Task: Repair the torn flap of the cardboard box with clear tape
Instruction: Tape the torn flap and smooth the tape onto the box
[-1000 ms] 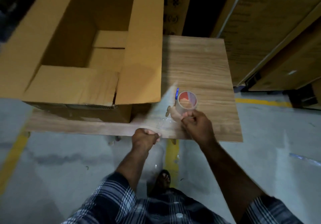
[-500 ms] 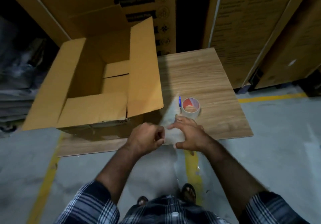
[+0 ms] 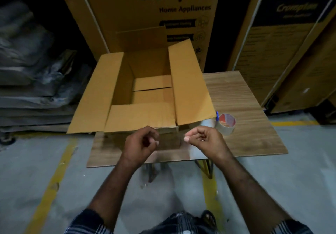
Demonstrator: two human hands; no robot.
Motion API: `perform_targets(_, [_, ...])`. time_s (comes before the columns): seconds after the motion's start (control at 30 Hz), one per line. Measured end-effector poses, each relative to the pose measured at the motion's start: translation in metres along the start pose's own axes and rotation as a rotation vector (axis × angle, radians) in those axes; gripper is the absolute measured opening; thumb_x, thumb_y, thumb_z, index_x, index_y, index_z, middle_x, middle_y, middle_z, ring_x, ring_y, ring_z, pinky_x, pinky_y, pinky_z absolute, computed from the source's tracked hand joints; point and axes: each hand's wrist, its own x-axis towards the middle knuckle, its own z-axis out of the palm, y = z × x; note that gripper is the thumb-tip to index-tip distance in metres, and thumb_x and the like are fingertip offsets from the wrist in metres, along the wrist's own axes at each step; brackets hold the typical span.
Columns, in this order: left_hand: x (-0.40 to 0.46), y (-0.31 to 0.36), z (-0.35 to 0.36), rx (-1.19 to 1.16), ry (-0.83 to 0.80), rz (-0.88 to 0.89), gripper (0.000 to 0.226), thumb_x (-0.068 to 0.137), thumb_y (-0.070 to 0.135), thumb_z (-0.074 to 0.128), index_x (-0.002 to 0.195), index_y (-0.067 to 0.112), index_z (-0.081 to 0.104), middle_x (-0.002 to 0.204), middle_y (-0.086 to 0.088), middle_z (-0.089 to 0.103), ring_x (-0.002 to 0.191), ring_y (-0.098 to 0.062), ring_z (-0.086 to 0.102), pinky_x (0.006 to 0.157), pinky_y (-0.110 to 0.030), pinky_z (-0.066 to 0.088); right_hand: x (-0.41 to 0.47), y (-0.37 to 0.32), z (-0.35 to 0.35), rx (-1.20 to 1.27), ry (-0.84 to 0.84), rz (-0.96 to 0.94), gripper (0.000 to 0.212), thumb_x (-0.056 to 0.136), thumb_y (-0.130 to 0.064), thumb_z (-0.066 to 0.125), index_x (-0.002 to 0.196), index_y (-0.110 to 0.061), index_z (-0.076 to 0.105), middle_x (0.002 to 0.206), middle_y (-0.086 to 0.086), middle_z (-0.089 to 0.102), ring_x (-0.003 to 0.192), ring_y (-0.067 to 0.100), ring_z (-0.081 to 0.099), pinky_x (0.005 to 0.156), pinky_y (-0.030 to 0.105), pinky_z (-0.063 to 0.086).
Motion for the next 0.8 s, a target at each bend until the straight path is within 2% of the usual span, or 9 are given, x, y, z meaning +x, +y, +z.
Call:
perform_targets(0.1, [0.000,-0.012,-0.027,-0.167,0.041,0.000,0.053,0.083,0.000,0.075,0.125,0.031,0.066,0.080,-0.002,0.064,0.075,-0.023,0.066,0.074,-0.035,0.062,-0.008,-0.017,0.032,-0.050,0.093,-0.063,0.005,0.082,-0.011,0.080,0.085,-0.012,0.076,0.081,0.001,0.073,0.072,0.005,0.063,0.070,0.015,0.051])
perform_targets(0.17, [0.000,-0.020,-0.040,-0.204,0.054,0.016,0.063,0.083,0.001,0.076,0.136,0.031,0.060,0.079,-0.004,0.064,0.075,-0.024,0.065,0.073,-0.025,0.059,-0.014,-0.025,0.047,-0.112,0.126,-0.125,0.007,0.084,-0.014,0.078,0.088,-0.018,0.075,0.094,-0.001,0.074,0.090,0.007,0.067,0.080,0.017,0.053])
perform_targets(0.27, [0.001,-0.023,-0.051,-0.207,0.061,0.053,0.049,0.082,0.001,0.079,0.126,0.019,0.067,0.080,-0.005,0.065,0.071,-0.015,0.063,0.072,-0.018,0.055,-0.027,-0.030,0.062,-0.161,0.124,-0.137,0.017,0.084,-0.011,0.077,0.095,-0.022,0.069,0.099,-0.002,0.070,0.099,0.010,0.066,0.083,0.019,0.053])
perform_targets(0.37, [-0.001,-0.025,-0.056,-0.285,0.012,0.012,0.037,0.079,0.000,0.081,0.111,0.015,0.073,0.081,-0.005,0.064,0.070,-0.011,0.059,0.071,-0.022,0.057,-0.039,-0.038,0.074,-0.156,0.207,-0.101,0.029,0.083,-0.004,0.073,0.103,-0.024,0.066,0.088,0.002,0.072,0.088,0.012,0.068,0.083,0.026,0.052])
perform_targets(0.47, [-0.004,-0.026,-0.053,-0.339,-0.005,0.008,0.034,0.076,0.000,0.083,0.104,0.016,0.075,0.086,-0.005,0.065,0.071,-0.011,0.060,0.071,-0.023,0.056,-0.048,-0.046,0.078,-0.117,0.336,-0.053,0.042,0.082,-0.004,0.075,0.116,-0.025,0.063,0.083,0.002,0.075,0.082,0.008,0.069,0.076,0.011,0.050])
perform_targets(0.53, [-0.007,-0.023,-0.048,-0.296,0.030,0.008,0.032,0.075,0.006,0.086,0.102,0.018,0.075,0.097,0.000,0.066,0.076,-0.008,0.065,0.072,-0.023,0.059,-0.050,-0.048,0.076,-0.093,0.402,-0.028,0.036,0.080,-0.005,0.078,0.109,-0.022,0.067,0.082,0.000,0.077,0.080,0.007,0.070,0.075,0.013,0.052])
perform_targets(0.63, [-0.008,-0.019,-0.040,-0.230,0.089,-0.006,0.027,0.073,0.014,0.088,0.097,0.019,0.076,0.110,0.004,0.060,0.085,0.003,0.064,0.075,-0.022,0.060,-0.047,-0.044,0.070,-0.134,0.456,-0.039,0.013,0.079,-0.009,0.080,0.085,-0.019,0.074,0.082,-0.005,0.076,0.078,0.006,0.069,0.076,0.025,0.056])
perform_targets(0.73, [-0.006,-0.016,-0.032,-0.250,0.155,-0.047,0.019,0.072,0.015,0.089,0.085,0.020,0.077,0.105,0.005,0.064,0.091,-0.009,0.067,0.082,-0.038,0.061,-0.043,-0.038,0.064,-0.146,0.456,-0.060,0.009,0.080,-0.014,0.080,0.083,-0.021,0.075,0.090,-0.005,0.076,0.087,0.006,0.069,0.082,0.024,0.055])
perform_targets(0.8, [-0.003,-0.018,-0.025,-0.263,0.207,-0.111,0.018,0.072,0.013,0.089,0.083,0.018,0.075,0.101,0.004,0.067,0.088,-0.010,0.068,0.082,-0.041,0.062,-0.036,-0.031,0.061,-0.150,0.437,-0.063,0.010,0.080,-0.015,0.080,0.084,-0.023,0.075,0.093,-0.006,0.075,0.089,0.006,0.067,0.084,0.025,0.053])
